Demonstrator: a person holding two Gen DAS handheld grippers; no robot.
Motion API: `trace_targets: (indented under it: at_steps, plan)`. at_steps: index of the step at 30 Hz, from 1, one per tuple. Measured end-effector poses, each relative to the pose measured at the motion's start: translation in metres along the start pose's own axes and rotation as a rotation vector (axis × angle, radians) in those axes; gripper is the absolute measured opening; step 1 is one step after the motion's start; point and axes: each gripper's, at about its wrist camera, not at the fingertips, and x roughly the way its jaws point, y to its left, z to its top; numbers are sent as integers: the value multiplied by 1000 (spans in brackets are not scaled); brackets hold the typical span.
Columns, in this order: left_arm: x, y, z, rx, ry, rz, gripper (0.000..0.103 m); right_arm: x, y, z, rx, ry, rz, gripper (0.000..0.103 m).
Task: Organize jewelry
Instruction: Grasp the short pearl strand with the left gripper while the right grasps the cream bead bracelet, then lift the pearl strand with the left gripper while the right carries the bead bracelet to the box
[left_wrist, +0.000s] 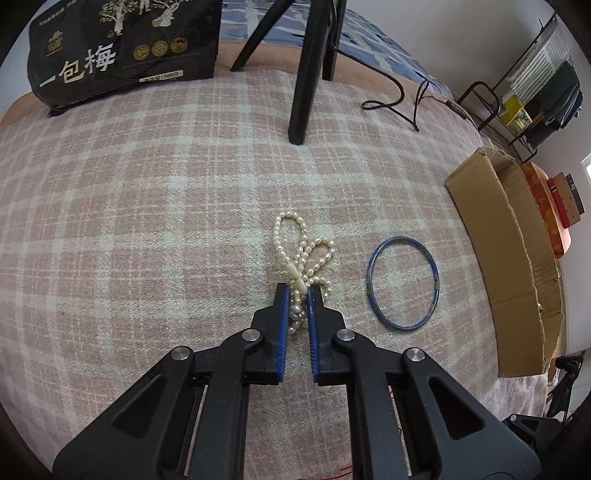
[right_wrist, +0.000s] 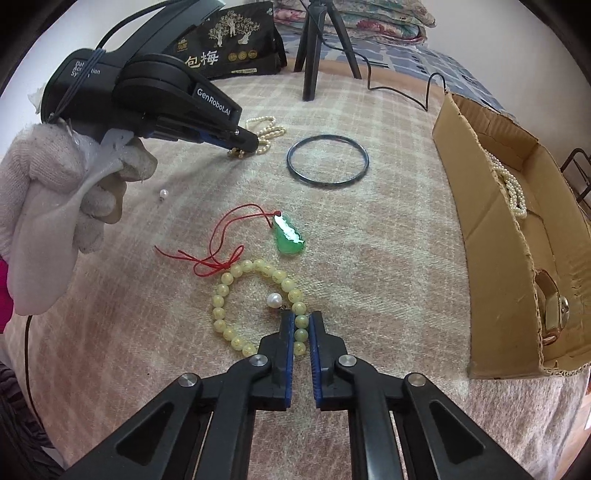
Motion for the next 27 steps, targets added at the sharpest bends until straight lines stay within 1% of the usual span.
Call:
trace_targets:
  at_steps: [7, 13, 22, 27]
  plan:
    - [-26, 10, 1, -22, -40, -12, 5, -16, 4, 3, -3, -50, 27, 5]
    - [-44, 9, 5, -33, -73, -30, 5, -28, 8, 5, -8, -81, 45, 5]
    - [-69, 12, 6, -51, -114, -66, 5, -46, 17, 9, -19, -136, 59, 5]
    - [-87, 10, 6, -52, -137, -100, 5, -58, 19, 12, -24, -172, 66, 5]
